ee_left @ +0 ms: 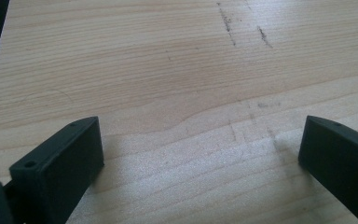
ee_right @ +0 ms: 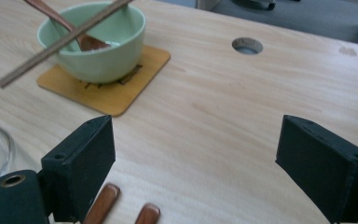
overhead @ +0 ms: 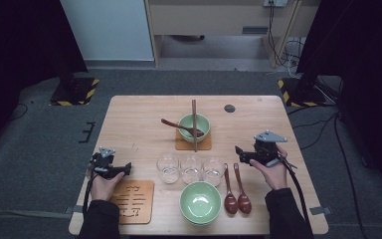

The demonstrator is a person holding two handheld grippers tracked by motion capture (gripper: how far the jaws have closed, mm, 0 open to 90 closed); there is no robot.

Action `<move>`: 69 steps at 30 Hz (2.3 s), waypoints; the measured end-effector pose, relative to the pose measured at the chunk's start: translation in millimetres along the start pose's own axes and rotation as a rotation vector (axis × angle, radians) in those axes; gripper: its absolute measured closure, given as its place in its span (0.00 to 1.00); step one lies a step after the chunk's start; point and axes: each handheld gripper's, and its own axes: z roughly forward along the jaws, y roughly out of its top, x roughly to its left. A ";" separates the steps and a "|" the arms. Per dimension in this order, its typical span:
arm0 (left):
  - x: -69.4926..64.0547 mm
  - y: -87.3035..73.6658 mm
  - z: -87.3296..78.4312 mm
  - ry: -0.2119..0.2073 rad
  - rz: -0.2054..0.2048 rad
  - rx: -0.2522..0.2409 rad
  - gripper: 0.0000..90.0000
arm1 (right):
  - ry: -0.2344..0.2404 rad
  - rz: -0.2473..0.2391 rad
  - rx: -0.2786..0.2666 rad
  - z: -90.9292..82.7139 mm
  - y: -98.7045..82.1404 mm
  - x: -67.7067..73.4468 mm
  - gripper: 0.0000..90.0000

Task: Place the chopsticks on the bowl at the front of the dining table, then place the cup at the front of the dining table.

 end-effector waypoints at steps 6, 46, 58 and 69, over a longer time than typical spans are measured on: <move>0.6 -0.6 -1.1 0.005 -0.008 -0.008 0.02 | -0.011 0.007 0.015 -7.4 -23.2 -4.5 0.13; -33.2 9.4 -60.0 -0.172 0.045 -0.300 0.30 | -0.260 0.207 0.070 -33.6 -79.2 -94.4 0.16; -47.0 19.1 -77.7 -0.215 0.073 -0.350 0.30 | -0.262 0.195 0.102 -29.1 -84.1 -96.0 0.15; -62.1 23.9 -86.1 -0.256 0.099 -0.372 0.31 | -0.262 0.187 0.119 -26.7 -86.4 -96.4 0.14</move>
